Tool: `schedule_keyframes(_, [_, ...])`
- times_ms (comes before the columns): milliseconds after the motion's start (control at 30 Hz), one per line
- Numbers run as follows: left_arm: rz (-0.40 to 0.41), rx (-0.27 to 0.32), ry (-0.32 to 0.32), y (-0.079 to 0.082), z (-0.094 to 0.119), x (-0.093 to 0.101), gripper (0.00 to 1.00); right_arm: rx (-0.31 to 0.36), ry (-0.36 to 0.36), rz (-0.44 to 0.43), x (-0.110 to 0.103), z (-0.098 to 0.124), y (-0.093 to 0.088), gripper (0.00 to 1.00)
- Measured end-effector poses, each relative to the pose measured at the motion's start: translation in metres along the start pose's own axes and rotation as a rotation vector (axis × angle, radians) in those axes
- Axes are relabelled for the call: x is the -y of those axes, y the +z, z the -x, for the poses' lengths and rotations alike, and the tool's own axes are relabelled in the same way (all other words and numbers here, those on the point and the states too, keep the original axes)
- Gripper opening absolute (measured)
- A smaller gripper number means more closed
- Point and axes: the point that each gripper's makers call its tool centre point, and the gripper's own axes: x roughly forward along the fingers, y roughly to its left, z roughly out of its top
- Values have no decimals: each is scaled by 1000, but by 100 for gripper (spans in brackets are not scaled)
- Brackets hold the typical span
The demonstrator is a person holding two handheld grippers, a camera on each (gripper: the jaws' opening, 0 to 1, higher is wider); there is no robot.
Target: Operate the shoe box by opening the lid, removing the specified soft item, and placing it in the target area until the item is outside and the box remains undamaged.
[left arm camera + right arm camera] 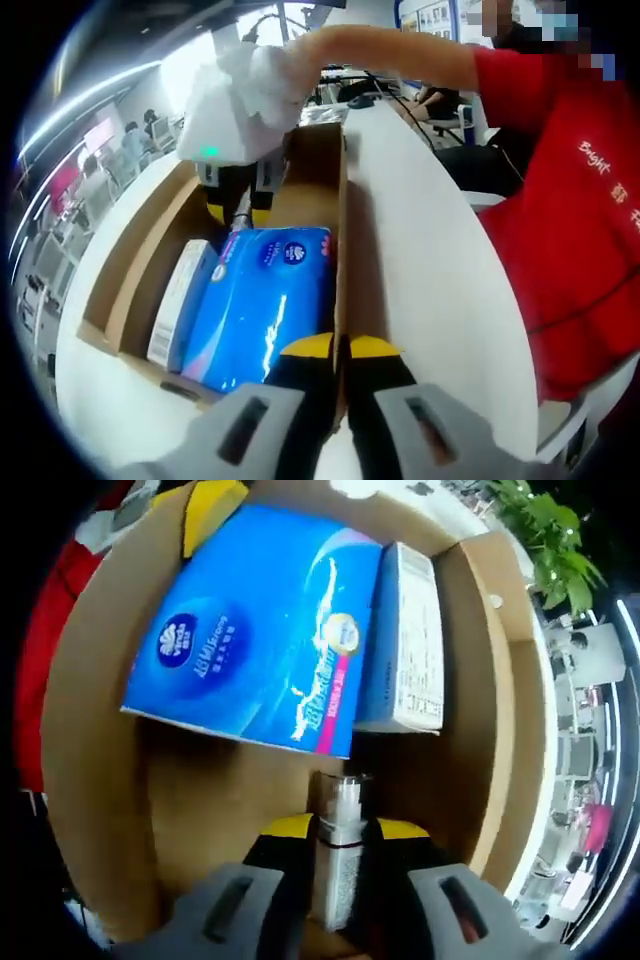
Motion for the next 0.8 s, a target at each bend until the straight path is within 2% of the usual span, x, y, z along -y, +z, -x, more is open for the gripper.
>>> schedule_keyframes(33, [3,2,-1,0,0,0,2,-10,45,-38,-3,0,0,21])
schedule_keyframes(133, [0,1,4,1,0,2,2,-31,96,27,-7,1,0,21])
schedule_keyframes(200, [-1,1,9,1,0,2,2,-56,145,-27,-14,-7,-4,20])
schedule_keyframes(233, [-3,3,12,1,0,2,2,-47,131,6,-7,-5,-1,20])
schedule_keyframes(300, [5,9,13,1,2,1,2,-39,149,40,-11,-3,1,20])
schedule_keyframes(367, [2,9,16,3,3,3,2,-74,150,-30,-14,-1,0,20])
schedule_keyframes(433, [1,4,16,3,3,4,3,-98,161,1,-11,-3,3,20])
schedule_keyframes(500, [11,5,12,0,1,2,2,-156,158,-61,-10,-4,0,20])
schedule_keyframes(567, [6,-1,14,-2,-1,1,2,-152,153,4,-14,-3,0,20])
schedule_keyframes(700, [1,-10,14,0,-1,5,2,-171,140,31,-14,-6,0,20])
schedule_keyframes(733, [2,-8,16,-1,-1,4,2,-178,140,8,-15,-4,-1,20])
schedule_keyframes(800, [-1,-4,19,-1,-1,5,2,-182,137,15,-18,-4,-1,20])
